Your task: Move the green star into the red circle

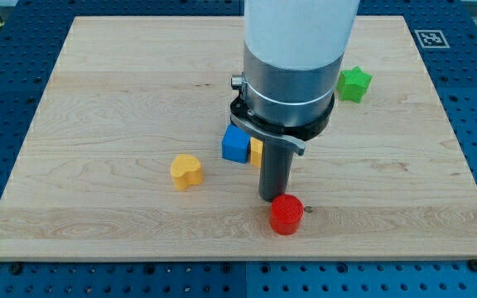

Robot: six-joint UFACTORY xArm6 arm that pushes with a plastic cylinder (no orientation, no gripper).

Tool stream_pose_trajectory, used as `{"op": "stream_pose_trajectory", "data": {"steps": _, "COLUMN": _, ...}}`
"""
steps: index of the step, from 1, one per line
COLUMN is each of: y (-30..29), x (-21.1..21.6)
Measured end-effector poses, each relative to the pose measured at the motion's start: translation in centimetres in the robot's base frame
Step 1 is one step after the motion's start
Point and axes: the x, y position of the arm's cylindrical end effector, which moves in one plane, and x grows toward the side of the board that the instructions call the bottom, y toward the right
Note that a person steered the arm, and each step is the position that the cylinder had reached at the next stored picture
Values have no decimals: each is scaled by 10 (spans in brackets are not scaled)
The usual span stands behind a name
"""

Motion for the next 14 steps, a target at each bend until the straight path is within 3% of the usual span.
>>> {"op": "stream_pose_trajectory", "data": {"steps": 3, "y": -35, "x": -78}}
{"op": "stream_pose_trajectory", "data": {"steps": 5, "y": 89, "x": -85}}
{"op": "stream_pose_trajectory", "data": {"steps": 6, "y": 124, "x": -118}}
{"op": "stream_pose_trajectory", "data": {"steps": 7, "y": 143, "x": -140}}
{"op": "stream_pose_trajectory", "data": {"steps": 9, "y": 126, "x": -223}}
{"op": "stream_pose_trajectory", "data": {"steps": 11, "y": 213, "x": -240}}
{"op": "stream_pose_trajectory", "data": {"steps": 12, "y": 189, "x": -283}}
{"op": "stream_pose_trajectory", "data": {"steps": 13, "y": 121, "x": -281}}
{"op": "stream_pose_trajectory", "data": {"steps": 14, "y": 117, "x": -236}}
